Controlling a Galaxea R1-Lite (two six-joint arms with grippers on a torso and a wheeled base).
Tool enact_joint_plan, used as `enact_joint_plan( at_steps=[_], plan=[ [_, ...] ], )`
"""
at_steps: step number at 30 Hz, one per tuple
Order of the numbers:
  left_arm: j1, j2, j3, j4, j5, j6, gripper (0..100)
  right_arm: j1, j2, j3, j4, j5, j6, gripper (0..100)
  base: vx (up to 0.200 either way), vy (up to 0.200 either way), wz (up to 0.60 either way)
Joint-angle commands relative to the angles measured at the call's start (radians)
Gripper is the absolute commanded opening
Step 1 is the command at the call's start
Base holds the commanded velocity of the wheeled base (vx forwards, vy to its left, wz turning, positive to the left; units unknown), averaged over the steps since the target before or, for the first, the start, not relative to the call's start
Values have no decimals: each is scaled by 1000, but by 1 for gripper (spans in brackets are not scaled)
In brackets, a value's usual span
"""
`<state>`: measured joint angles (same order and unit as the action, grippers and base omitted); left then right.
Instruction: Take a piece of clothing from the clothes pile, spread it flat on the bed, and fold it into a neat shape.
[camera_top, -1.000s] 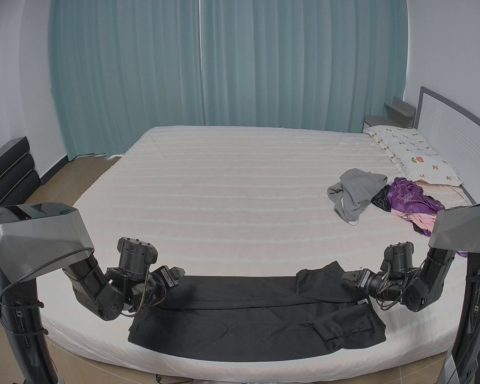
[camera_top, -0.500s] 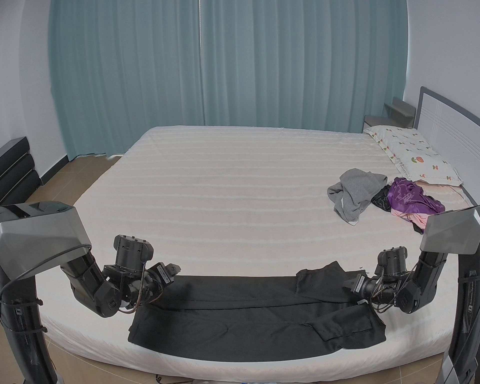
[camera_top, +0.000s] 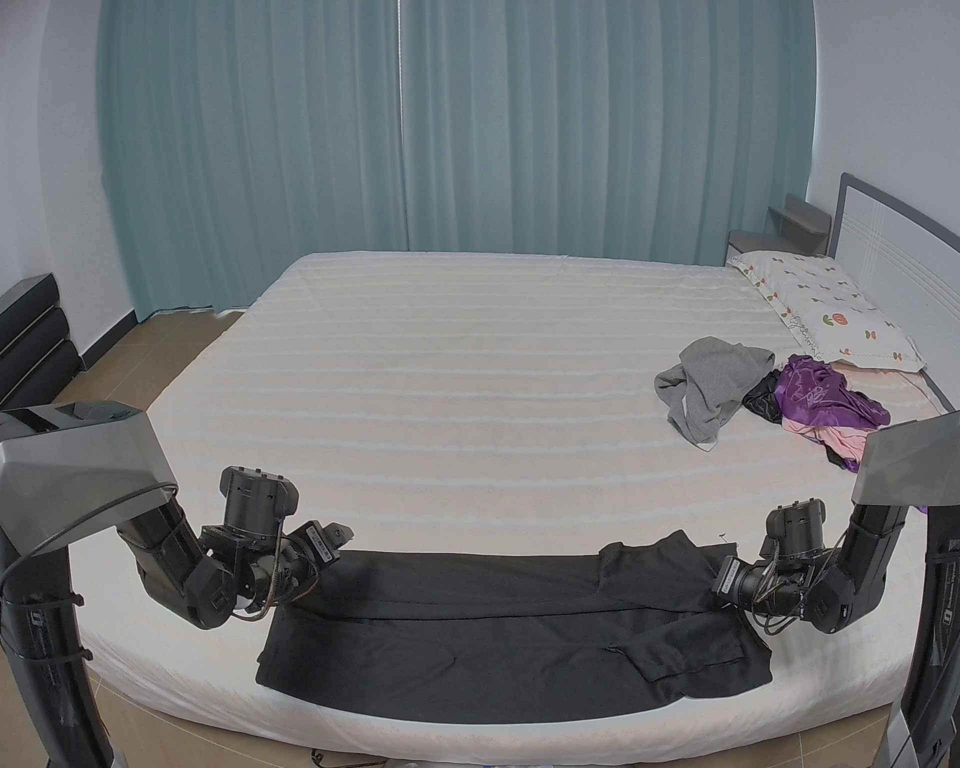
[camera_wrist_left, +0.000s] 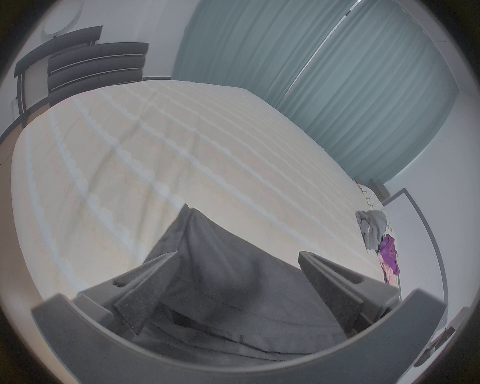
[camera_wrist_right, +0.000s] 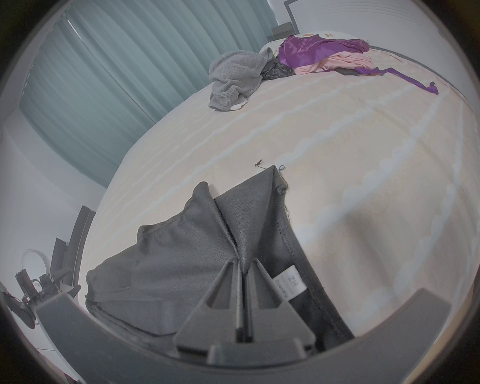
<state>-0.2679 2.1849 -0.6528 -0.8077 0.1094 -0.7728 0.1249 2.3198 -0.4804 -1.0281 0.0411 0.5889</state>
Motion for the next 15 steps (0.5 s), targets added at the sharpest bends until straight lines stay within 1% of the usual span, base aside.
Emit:
enact_joint_plan(
  at_steps=[1, 3, 8, 12, 13, 15],
  plan=[
    [29, 4, -13, 1, -4, 0, 100, -2, -28, 25, 0, 0, -1, 0, 0, 0, 0],
    [36, 4, -19, 1, -5, 0, 100, -2, -30, 31, -1, 0, -1, 0, 0, 0, 0],
    [81, 35, -79, 70, -8, -2, 100, -1, -26, 52, -6, 2, -20, 0, 0, 0, 0],
    [95, 85, -111, 71, -14, -3, 100, -1, -16, 46, -7, 2, -21, 0, 0, 0, 0],
    [105, 96, -125, 73, -14, -3, 100, 1, -16, 45, -7, 2, -21, 100, 0, 0, 0],
    [116, 104, -139, 77, -14, -3, 100, 1, -19, 46, -6, 3, -20, 100, 0, 0, 0]
  ],
)
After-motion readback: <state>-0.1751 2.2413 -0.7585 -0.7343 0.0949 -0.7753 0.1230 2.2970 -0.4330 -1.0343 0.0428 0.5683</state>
